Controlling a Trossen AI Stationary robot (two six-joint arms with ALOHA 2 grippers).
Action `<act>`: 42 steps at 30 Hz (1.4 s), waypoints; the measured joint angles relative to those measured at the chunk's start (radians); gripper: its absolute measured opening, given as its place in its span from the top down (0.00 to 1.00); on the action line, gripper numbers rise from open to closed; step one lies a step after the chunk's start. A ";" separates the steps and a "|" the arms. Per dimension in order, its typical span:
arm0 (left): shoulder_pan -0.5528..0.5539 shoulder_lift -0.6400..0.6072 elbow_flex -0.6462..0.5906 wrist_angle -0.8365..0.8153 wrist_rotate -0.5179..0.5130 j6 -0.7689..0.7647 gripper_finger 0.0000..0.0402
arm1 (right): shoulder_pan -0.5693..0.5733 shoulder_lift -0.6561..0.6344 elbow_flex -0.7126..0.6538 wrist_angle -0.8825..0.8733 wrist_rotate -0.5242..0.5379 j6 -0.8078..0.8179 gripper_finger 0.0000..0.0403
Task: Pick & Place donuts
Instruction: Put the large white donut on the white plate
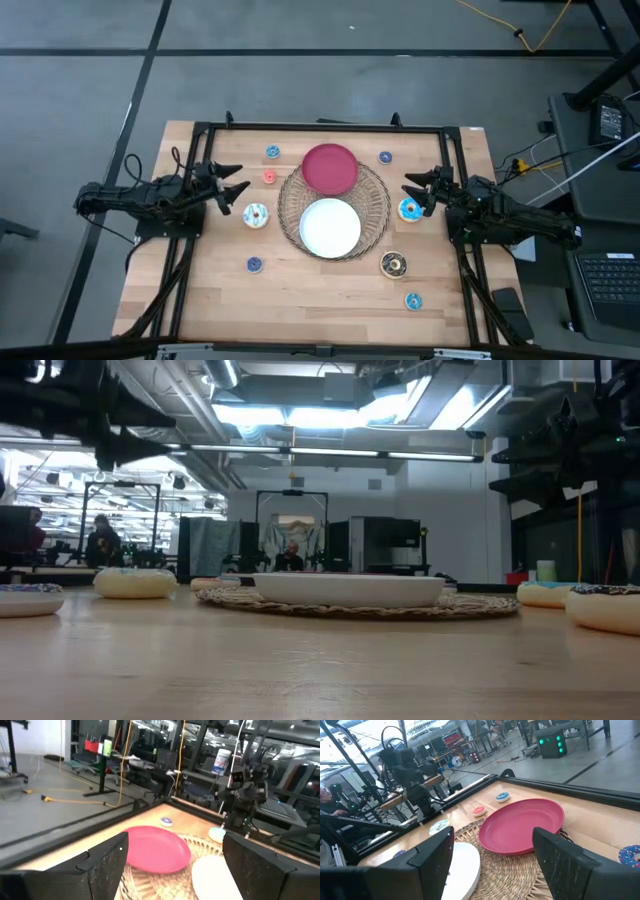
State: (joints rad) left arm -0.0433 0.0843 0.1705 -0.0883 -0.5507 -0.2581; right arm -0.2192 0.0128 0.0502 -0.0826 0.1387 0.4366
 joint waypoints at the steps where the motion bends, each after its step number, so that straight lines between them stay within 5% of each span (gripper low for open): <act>1: 0.000 0.012 0.018 0.000 -0.008 0.008 0.22 | 0.000 0.000 0.000 0.000 0.000 0.000 0.33; 29: 0.000 0.519 0.682 -0.355 -0.265 0.087 0.22 | 0.000 0.000 0.000 0.000 0.000 0.000 0.33; 42: 0.000 0.775 0.863 -0.476 -0.320 -0.121 0.22 | 0.000 0.000 0.000 0.000 0.000 0.000 0.33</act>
State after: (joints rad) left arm -0.0437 0.8594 1.0331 -0.5645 -0.8711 -0.3788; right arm -0.2193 0.0130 0.0502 -0.0826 0.1387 0.4366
